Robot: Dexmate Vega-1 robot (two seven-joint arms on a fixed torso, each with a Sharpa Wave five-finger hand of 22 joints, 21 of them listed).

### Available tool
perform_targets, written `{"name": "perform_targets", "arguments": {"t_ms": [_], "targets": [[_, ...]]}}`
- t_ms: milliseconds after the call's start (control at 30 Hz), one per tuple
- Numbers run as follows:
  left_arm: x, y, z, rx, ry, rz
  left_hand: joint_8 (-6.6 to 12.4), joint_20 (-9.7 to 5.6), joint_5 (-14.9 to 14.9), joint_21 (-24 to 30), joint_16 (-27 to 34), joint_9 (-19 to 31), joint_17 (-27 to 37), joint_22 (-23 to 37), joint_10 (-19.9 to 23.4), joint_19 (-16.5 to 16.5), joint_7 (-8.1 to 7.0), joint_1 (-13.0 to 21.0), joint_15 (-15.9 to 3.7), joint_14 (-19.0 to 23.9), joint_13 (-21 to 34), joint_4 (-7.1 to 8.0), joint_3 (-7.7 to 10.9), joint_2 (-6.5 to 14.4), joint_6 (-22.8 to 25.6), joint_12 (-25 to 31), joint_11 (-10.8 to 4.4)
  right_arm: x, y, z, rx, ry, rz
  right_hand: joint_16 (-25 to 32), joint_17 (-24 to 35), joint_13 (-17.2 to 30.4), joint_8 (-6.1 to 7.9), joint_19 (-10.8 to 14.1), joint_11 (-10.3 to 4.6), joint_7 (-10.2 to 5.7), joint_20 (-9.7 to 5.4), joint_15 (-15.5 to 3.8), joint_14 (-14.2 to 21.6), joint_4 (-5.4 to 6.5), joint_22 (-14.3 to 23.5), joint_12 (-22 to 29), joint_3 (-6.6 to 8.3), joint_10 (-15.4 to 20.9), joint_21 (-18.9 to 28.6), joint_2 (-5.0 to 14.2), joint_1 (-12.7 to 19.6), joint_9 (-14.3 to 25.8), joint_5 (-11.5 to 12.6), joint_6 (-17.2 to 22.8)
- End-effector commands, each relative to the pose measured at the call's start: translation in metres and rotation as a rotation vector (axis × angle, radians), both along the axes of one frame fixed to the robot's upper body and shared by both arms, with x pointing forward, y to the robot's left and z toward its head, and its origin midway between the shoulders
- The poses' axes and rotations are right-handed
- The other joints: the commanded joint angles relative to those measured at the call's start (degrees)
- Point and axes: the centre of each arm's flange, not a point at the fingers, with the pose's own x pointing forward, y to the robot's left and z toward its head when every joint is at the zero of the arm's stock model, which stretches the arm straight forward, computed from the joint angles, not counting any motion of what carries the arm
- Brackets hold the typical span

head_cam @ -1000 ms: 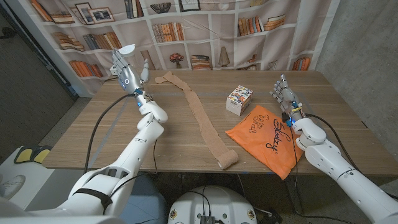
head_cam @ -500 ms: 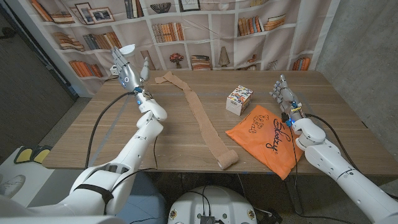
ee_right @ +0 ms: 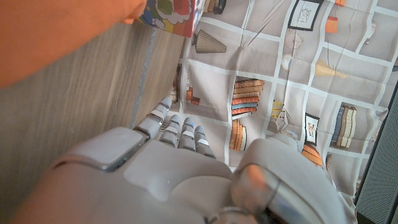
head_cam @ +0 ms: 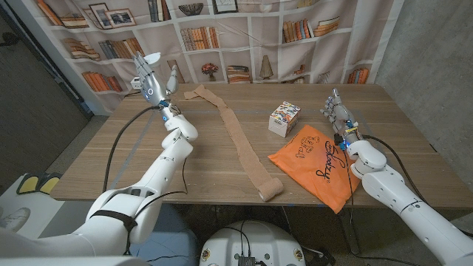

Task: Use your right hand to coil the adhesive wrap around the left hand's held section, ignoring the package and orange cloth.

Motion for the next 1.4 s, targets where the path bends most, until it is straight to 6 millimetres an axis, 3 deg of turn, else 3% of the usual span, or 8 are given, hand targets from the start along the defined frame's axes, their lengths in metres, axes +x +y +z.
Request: {"name": "perform_targets", "arguments": {"t_ms": [33,600,733,933,1133,1200,1333,1400], "targets": [[0.0094,0.0000,0.0074,-0.011,-0.008,-0.013,0.39,-0.78,0.03,0.40,0.13,0.16,0.15,0.20,-0.36,0.43,-0.25,0.32,-0.73,0.86,0.33,-0.02,-0.25,-0.42,-5.97,0.70,-0.44,0.0028,0.0019,0.0033,-0.009,0.004,-0.001,0.08,0.15,0.17,0.29,-0.23,-0.28,0.06,0.10,-0.31,-0.42,-0.08,0.15,0.17,0.14,0.17,0.22,0.45,-0.05,0.20,-0.18,0.03],[0.0167,0.0021,0.0110,-0.014,-0.006,-0.019,0.43,-2.19,0.07,0.81,0.28,0.19,0.17,0.27,2.00,1.80,-0.08,0.49,-2.17,3.08,0.63,0.00,-0.60,-0.67,-5.96,1.79,-0.63,0.0052,0.0033,0.0068,-0.002,0.003,0.007,0.10,0.14,0.16,0.27,-0.23,-0.43,-0.03,0.17,-0.44,-0.39,-0.14,0.15,0.17,0.21,0.16,0.24,0.46,-0.05,0.20,-0.20,-0.02],[0.0166,0.0024,0.0107,-0.020,-0.014,-0.023,0.93,-3.19,0.50,1.52,0.82,0.26,0.34,0.43,4.81,3.59,1.11,2.85,-2.81,6.41,1.38,-0.42,0.52,1.28,-5.02,3.19,-0.96,0.0067,0.0050,0.0070,0.000,0.004,0.011,0.12,0.14,0.16,0.27,-0.24,-0.43,-0.08,0.18,-0.46,-0.36,-0.16,0.15,0.18,0.22,0.17,0.25,0.45,-0.05,0.20,-0.20,-0.02],[0.0159,0.0023,0.0103,-0.034,-0.021,-0.023,2.32,-3.02,0.89,2.38,1.55,0.63,0.76,0.90,8.36,4.89,2.35,4.15,-3.07,10.27,2.88,-0.35,0.93,2.64,-1.32,5.36,-1.61,0.0082,0.0072,0.0074,0.000,0.002,0.014,0.10,0.14,0.16,0.28,-0.26,-0.43,-0.06,0.19,-0.52,-0.40,-0.18,0.15,0.18,0.24,0.19,0.24,0.47,-0.04,0.20,-0.21,0.01],[0.0139,0.0040,0.0089,-0.046,-0.042,-0.036,3.90,-3.16,2.61,5.48,3.82,2.17,1.91,2.82,14.27,7.73,2.96,8.69,-7.75,19.50,6.90,-0.97,4.03,7.71,4.19,11.25,-3.66,0.0078,0.0076,0.0057,0.002,0.008,0.013,0.09,0.14,0.16,0.28,-0.27,-0.46,-0.15,0.20,-0.46,-0.44,-0.19,0.15,0.18,0.28,0.18,0.25,0.49,-0.05,0.20,-0.21,0.01],[0.0129,0.0044,0.0082,-0.051,-0.052,-0.046,4.26,-2.97,3.17,6.56,5.14,2.79,2.58,3.55,15.24,8.41,2.34,10.57,-9.49,22.58,8.16,-1.38,4.90,8.93,5.24,12.83,-4.44,0.0078,0.0078,0.0056,-0.001,0.009,0.015,0.11,0.14,0.16,0.28,-0.28,-0.44,-0.14,0.22,-0.46,-0.41,-0.19,0.15,0.18,0.28,0.17,0.25,0.49,-0.06,0.20,-0.21,0.01],[0.0113,0.0050,0.0070,-0.068,-0.070,-0.061,6.03,-3.17,4.66,10.24,9.42,5.37,5.64,6.14,18.73,9.94,1.08,16.25,-12.37,29.11,12.49,-1.94,6.06,9.90,8.92,18.19,-5.96,0.0068,0.0079,0.0070,-0.008,0.003,0.017,0.11,0.14,0.16,0.30,-0.27,-0.51,-0.16,0.22,-0.55,-0.39,-0.21,0.15,0.18,0.29,0.19,0.26,0.49,-0.06,0.20,-0.22,0.07],[0.0111,0.0051,0.0066,-0.076,-0.077,-0.068,7.82,-3.58,5.32,13.04,13.11,7.74,8.68,8.47,20.56,10.30,-0.05,19.80,-14.62,33.17,16.04,-1.97,5.62,9.17,11.49,22.06,-7.48,0.0064,0.0077,0.0079,-0.006,0.004,0.018,0.11,0.14,0.16,0.30,-0.27,-0.48,-0.17,0.20,-0.57,-0.40,-0.22,0.15,0.19,0.30,0.20,0.26,0.49,-0.05,0.20,-0.22,0.06]]}}
